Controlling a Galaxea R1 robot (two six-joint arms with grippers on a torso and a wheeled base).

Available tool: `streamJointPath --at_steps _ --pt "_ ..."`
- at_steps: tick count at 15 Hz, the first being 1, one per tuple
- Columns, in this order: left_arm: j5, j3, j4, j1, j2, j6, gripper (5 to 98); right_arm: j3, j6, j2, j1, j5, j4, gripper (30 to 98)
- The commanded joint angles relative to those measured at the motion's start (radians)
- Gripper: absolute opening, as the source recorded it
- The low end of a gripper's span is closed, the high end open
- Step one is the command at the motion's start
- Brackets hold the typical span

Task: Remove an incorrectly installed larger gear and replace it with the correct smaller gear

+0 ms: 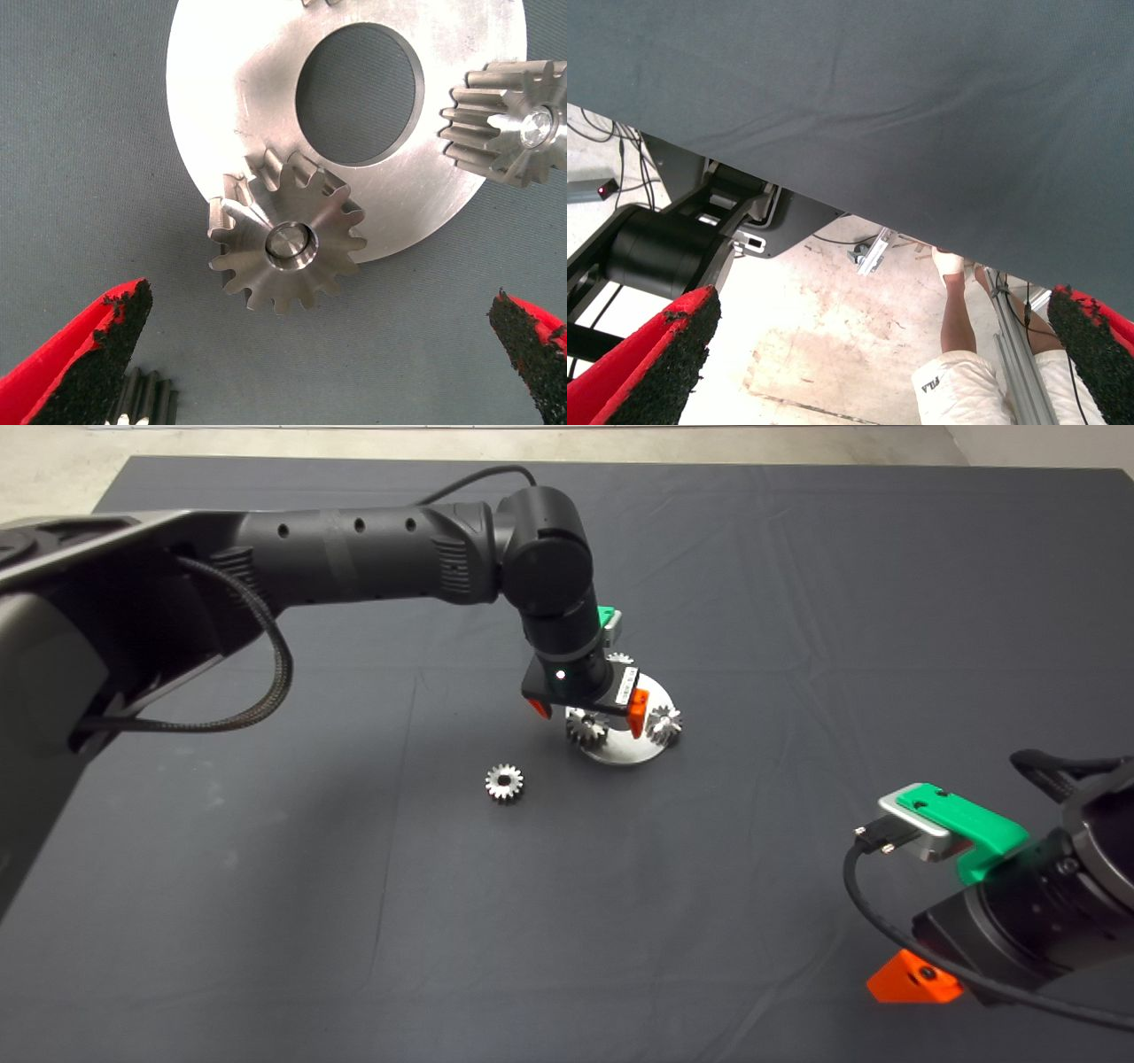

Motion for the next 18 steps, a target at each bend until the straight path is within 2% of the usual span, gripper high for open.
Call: streamJointPath --at_steps 1,3,5,9,11,18 --pt "-0.006 -0.01 0.023 -0.009 0.0 0.005 98.2 -0.003 -0.003 -0.006 0.022 -0.125 -0.003 97.6" --pt "-0.006 -0.013 0.032 -0.007 0.0 0.005 98.2 -0.003 -0.003 -0.006 0.022 -0.125 -0.004 97.6" --pt "-0.005 -0.03 0.061 -0.006 0.003 0.002 98.2 -0.003 -0.003 -0.006 0.023 -0.125 -0.004 97.6" --pt "-0.005 -0.043 0.067 -0.004 0.009 0.001 98.2 -0.005 -0.003 -0.005 0.023 -0.125 -0.004 97.6" --pt "-0.005 -0.07 0.072 0.016 0.013 0.003 98.2 -0.005 -0.003 -0.005 0.023 -0.125 -0.005 97.6" --pt "-0.005 -0.079 0.101 0.049 0.013 0.007 98.2 -0.01 -0.003 -0.005 0.023 -0.125 -0.005 97.6"
